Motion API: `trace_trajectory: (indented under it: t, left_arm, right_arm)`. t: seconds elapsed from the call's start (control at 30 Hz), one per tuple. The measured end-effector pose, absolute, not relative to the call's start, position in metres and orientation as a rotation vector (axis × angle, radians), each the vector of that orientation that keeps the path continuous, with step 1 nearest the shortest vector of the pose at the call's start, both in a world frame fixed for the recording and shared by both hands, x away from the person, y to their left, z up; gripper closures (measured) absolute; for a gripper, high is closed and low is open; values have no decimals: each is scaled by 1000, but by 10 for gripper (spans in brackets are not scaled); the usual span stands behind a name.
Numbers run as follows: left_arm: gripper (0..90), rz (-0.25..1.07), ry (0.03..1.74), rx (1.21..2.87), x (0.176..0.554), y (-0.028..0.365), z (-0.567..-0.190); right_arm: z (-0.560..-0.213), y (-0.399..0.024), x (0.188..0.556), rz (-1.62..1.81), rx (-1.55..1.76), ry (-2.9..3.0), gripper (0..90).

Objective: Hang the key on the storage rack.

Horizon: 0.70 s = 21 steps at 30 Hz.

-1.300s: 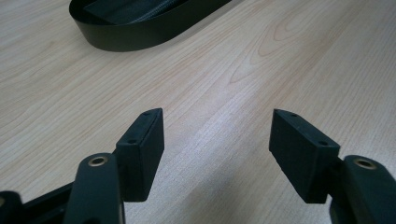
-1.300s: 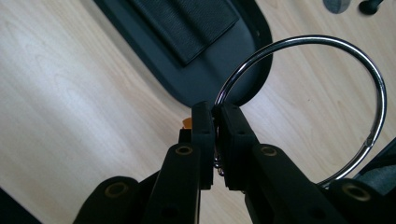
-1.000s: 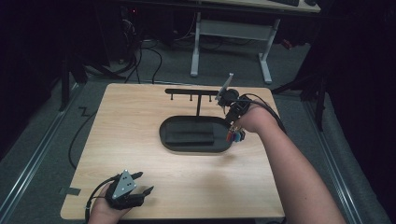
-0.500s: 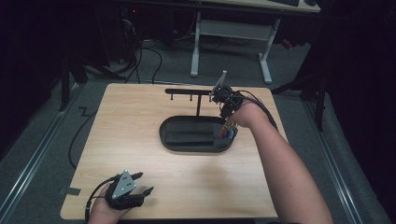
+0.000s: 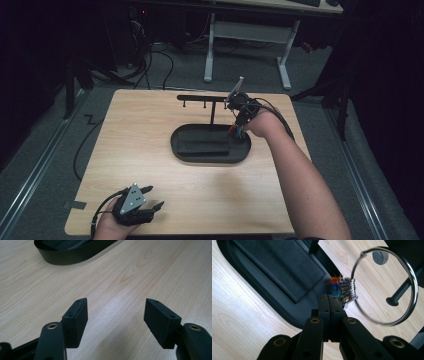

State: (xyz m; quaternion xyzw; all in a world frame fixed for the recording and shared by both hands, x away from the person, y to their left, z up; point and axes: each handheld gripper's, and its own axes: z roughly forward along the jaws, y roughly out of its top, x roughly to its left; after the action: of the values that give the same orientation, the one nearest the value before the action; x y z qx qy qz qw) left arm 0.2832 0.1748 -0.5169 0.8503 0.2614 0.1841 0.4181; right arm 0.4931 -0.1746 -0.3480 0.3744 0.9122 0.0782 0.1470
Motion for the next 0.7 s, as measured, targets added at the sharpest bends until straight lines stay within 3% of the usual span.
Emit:
trace_trajectory:
  t: [0.7]
  left_arm:
    - [362, 462, 649, 2142, 282, 171, -518]
  right_arm:
    - [-355, -196, 476, 277, 1123, 2599, 893]
